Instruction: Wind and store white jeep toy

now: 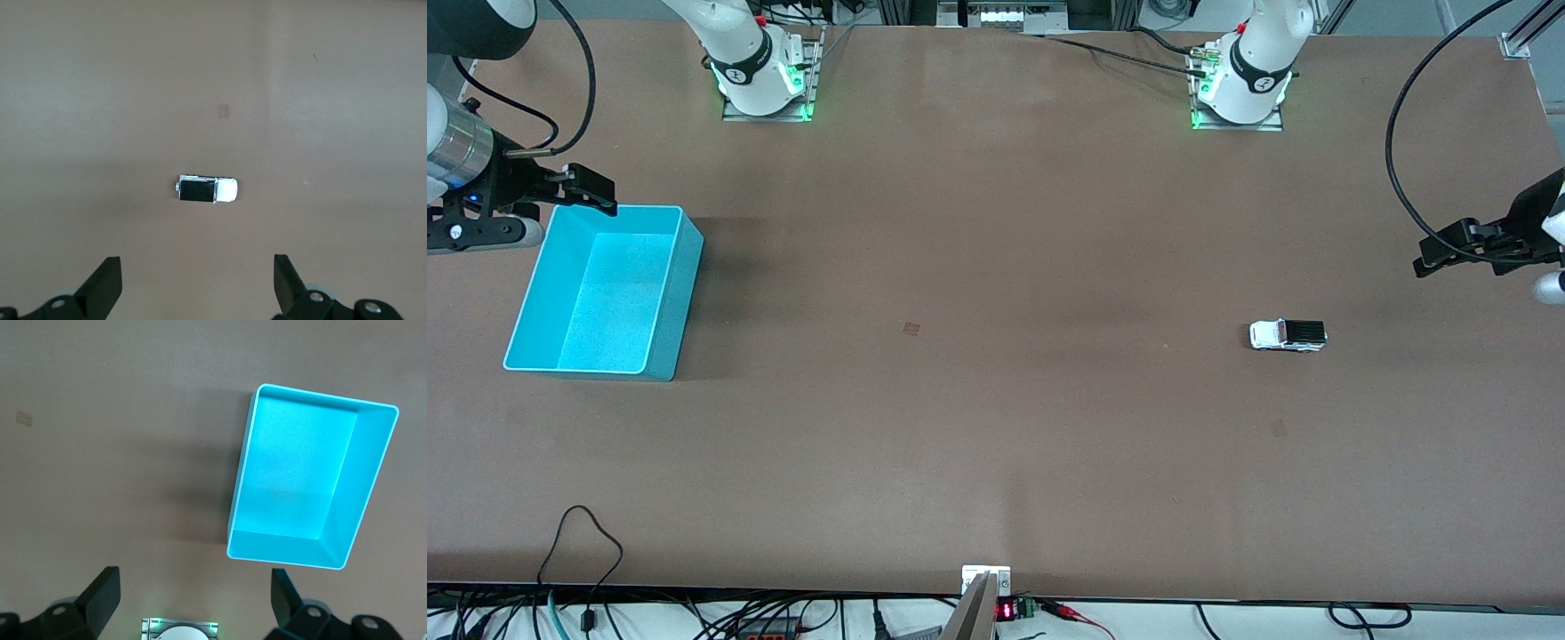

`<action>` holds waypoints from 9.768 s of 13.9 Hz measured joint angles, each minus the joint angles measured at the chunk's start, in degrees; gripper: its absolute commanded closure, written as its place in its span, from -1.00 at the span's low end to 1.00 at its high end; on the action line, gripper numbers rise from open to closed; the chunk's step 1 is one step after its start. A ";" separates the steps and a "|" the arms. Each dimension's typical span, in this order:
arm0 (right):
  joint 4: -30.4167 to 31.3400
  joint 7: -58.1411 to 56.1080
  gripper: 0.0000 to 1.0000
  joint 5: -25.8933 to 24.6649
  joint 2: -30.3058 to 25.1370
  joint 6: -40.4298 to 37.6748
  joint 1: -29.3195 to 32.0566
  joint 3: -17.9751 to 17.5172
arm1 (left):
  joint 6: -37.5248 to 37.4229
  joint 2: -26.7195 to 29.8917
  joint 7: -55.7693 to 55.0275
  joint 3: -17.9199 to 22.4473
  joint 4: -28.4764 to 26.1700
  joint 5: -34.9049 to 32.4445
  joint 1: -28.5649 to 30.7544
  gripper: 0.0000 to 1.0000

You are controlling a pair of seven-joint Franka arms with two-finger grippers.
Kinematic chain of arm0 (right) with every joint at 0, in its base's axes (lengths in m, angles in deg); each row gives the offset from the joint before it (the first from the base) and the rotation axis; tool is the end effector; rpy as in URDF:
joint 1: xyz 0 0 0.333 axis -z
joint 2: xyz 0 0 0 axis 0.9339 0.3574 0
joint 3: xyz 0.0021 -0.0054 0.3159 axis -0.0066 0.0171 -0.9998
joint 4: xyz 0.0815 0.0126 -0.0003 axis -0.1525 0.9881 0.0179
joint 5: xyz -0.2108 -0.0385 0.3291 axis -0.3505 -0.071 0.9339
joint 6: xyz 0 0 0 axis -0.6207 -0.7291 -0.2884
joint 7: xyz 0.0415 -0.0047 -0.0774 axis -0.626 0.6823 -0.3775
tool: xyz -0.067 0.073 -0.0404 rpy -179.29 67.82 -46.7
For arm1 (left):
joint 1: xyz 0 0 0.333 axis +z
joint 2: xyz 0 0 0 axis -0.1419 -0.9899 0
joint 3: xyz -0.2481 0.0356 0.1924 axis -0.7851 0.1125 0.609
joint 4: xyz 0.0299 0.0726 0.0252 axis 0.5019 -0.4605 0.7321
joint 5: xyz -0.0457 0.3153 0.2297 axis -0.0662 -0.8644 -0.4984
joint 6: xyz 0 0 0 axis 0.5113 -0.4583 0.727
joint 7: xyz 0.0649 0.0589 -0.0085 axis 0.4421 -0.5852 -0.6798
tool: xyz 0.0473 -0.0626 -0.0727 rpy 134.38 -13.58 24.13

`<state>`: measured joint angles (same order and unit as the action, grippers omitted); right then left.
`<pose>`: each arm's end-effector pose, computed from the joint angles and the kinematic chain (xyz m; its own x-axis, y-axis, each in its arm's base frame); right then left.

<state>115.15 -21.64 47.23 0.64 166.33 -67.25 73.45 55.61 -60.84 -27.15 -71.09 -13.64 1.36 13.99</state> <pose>0.5521 0.0172 0.5714 0.9816 0.1068 -0.1582 0.1161 -0.9919 0.0508 0.6000 0.0237 0.5978 0.9985 0.0536 -0.0105 0.0538 -0.9983 0.0219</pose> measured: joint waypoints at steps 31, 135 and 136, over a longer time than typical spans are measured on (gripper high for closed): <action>-0.04 -0.07 -1.00 0.00 4.89 -6.84 0.45 0.39 | 24.84 -5.24 27.65 -2.75 -30.55 -0.25 3.00 -1.00; -0.05 -0.07 -1.00 0.05 5.30 -8.00 1.66 0.66 | 49.37 -17.02 91.13 -7.82 -39.10 -16.33 16.70 0.53; -0.05 -0.07 -1.00 0.11 5.30 -7.97 1.66 0.66 | 49.40 -17.13 92.16 -7.82 -38.94 -16.34 17.26 0.53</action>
<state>115.10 -21.71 47.34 5.95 158.36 -65.59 74.11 105.01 -77.97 65.00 -78.91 -52.57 -14.98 31.25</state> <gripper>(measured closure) 0.000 0.489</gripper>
